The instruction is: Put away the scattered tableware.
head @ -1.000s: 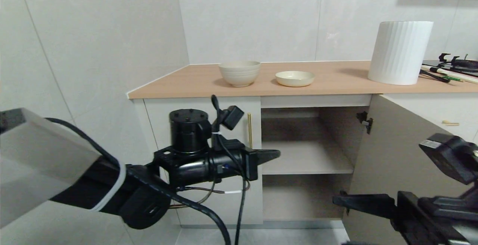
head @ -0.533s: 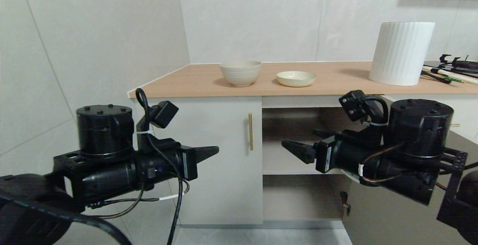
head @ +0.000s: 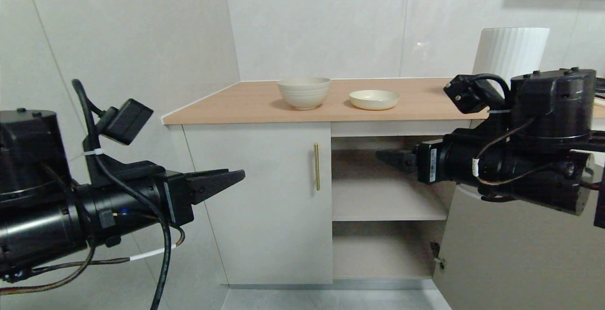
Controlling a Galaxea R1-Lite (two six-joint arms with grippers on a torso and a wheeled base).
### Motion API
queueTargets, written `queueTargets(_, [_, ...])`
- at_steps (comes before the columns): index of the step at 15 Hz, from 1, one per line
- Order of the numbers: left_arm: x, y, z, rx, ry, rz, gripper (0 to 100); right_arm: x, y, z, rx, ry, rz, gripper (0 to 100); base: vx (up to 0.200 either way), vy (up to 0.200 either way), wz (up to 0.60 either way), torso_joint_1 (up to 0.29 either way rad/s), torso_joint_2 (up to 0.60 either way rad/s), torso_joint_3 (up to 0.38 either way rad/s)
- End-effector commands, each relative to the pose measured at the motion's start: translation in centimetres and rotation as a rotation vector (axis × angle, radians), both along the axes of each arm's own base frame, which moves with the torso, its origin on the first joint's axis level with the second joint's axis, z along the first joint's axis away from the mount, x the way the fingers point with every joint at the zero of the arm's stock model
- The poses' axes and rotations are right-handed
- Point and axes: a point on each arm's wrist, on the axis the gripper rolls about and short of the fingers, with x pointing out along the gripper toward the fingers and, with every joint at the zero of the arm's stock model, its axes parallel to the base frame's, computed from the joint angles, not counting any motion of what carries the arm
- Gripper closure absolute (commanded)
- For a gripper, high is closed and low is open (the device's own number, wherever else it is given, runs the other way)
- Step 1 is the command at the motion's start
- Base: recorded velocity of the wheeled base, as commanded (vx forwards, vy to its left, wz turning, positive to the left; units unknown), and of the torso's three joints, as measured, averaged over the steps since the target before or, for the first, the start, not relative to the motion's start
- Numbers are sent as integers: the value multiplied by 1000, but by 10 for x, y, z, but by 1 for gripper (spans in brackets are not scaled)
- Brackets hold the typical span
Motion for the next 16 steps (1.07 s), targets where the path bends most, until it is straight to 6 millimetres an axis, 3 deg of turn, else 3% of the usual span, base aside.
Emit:
queueTargets(1, [-2,6,11,-16,-39,24,0,-6,-6,10,23,-26,-10,0,0,0,0,0,0,0])
queueTargets(10, [-1,9,15,-22,-57,37,0,-19,-15,20,-11,13,-35,0,0,0,0,0,0,0])
queueTargets(16, [1,9,15,-20,-52,41,0,-22,-16,24,-4,3,-30,0,200,0,0,6,3,3])
